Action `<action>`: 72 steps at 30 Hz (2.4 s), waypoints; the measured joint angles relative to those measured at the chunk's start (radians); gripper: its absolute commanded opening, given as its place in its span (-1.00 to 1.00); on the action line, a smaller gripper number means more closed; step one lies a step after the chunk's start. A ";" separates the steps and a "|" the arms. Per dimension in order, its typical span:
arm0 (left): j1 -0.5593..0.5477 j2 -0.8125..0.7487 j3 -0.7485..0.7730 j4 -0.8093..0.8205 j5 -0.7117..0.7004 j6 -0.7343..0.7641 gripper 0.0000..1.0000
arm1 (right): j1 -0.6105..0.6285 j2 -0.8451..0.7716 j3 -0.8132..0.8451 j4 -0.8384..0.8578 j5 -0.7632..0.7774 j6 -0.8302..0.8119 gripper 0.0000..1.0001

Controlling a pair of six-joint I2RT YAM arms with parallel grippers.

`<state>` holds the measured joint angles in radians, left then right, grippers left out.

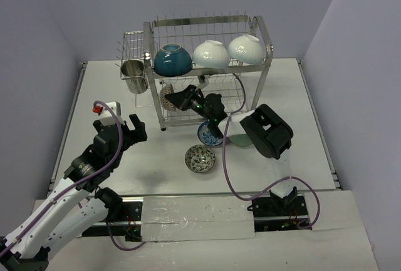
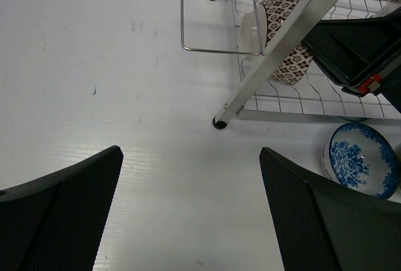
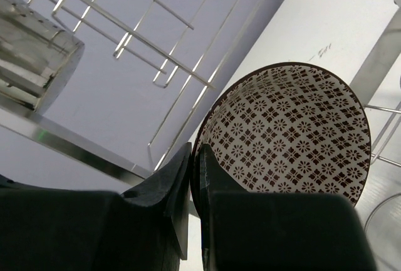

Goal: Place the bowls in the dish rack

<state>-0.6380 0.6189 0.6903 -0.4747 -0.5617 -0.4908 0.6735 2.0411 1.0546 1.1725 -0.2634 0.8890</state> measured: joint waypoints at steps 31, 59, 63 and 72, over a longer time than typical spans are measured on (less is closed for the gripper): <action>0.000 0.014 0.000 0.000 0.016 0.000 0.91 | 0.014 0.097 0.027 0.074 0.117 0.124 -1.00; 0.000 0.023 0.000 0.002 0.024 0.001 0.90 | 0.005 0.100 -0.048 0.159 0.103 0.157 -0.95; 0.000 0.023 0.000 0.002 0.024 0.001 0.90 | 0.000 0.093 -0.058 0.158 0.089 0.151 -0.94; 0.000 0.023 0.000 0.004 0.026 0.001 0.90 | -0.011 0.072 -0.068 0.126 0.056 0.132 -0.84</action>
<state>-0.6380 0.6415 0.6903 -0.4709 -0.5362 -0.4900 0.6628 2.1136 0.9871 1.2984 -0.2077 1.0214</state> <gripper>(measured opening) 0.952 0.132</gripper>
